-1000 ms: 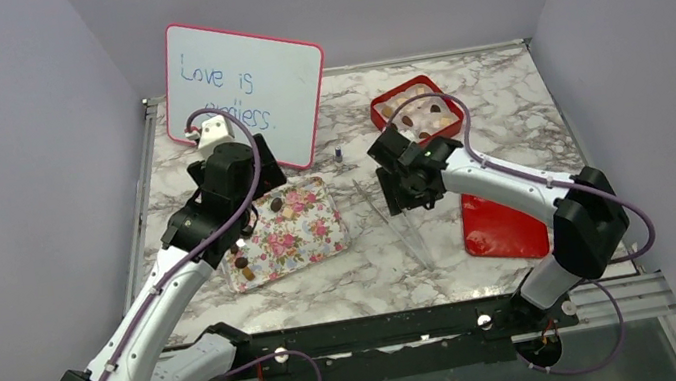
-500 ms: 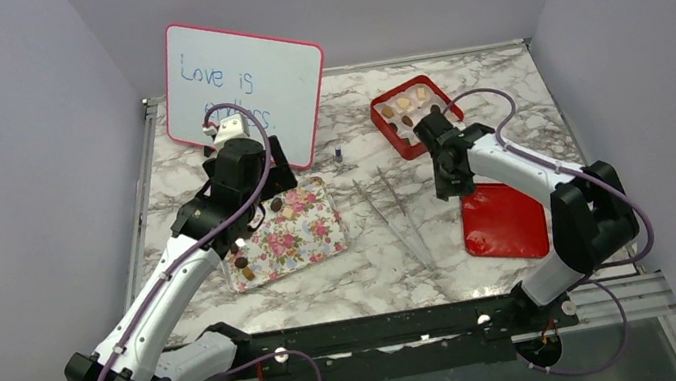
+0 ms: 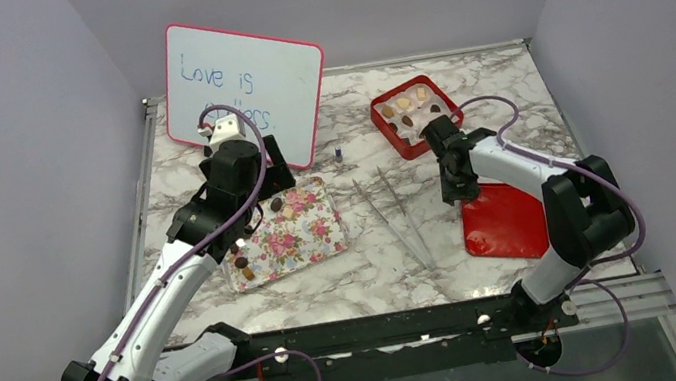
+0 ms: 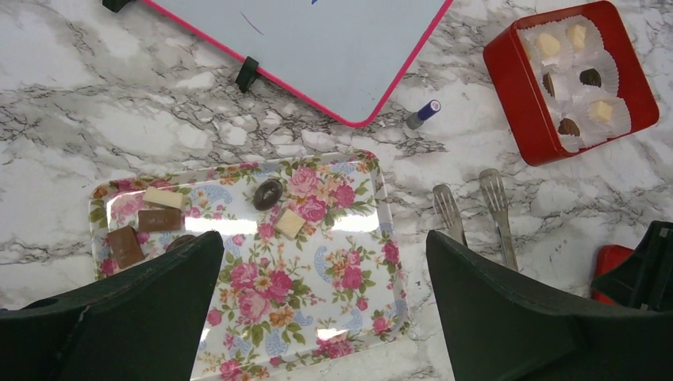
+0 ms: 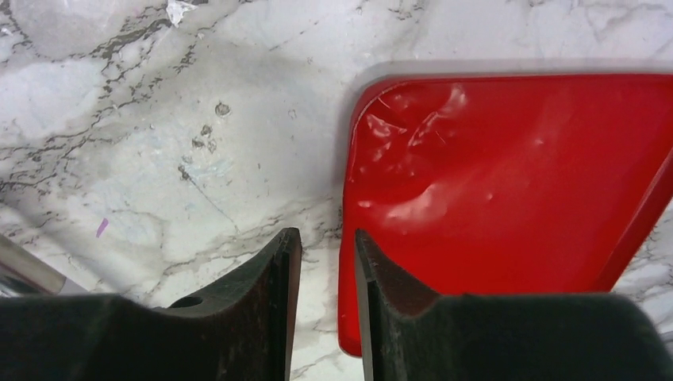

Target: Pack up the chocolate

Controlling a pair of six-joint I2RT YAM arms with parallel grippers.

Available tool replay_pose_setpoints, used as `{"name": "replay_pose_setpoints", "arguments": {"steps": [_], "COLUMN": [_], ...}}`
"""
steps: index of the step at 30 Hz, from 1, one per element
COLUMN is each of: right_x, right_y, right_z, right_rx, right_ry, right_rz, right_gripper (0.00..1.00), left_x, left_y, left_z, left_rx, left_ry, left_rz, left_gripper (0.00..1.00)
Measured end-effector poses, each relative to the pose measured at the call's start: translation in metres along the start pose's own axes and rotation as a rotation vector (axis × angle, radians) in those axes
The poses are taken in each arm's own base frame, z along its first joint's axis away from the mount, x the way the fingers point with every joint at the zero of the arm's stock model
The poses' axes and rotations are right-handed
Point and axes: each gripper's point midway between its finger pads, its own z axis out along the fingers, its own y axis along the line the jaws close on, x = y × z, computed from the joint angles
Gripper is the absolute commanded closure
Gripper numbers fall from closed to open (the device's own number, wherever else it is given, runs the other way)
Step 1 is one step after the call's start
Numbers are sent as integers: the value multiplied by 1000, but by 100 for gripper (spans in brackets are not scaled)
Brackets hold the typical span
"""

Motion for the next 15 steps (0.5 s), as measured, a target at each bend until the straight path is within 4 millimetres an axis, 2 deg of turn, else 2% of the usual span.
{"name": "replay_pose_setpoints", "arguments": {"steps": [5,10,15], "right_x": [4,9,10], "right_y": [0,1,3], "right_z": [13,23,26], "right_rx": [-9,-23,-48], "right_ry": [14,42,25], "right_rz": [5,18,18], "right_gripper": [66,69,88], "left_x": [2,18,27], "left_y": [-1,-3,-6], "left_z": [2,8,12], "left_rx": [9,29,45], "left_ry": [1,48,77], "left_rz": [4,18,29], "left_gripper": [1,1,1]}}
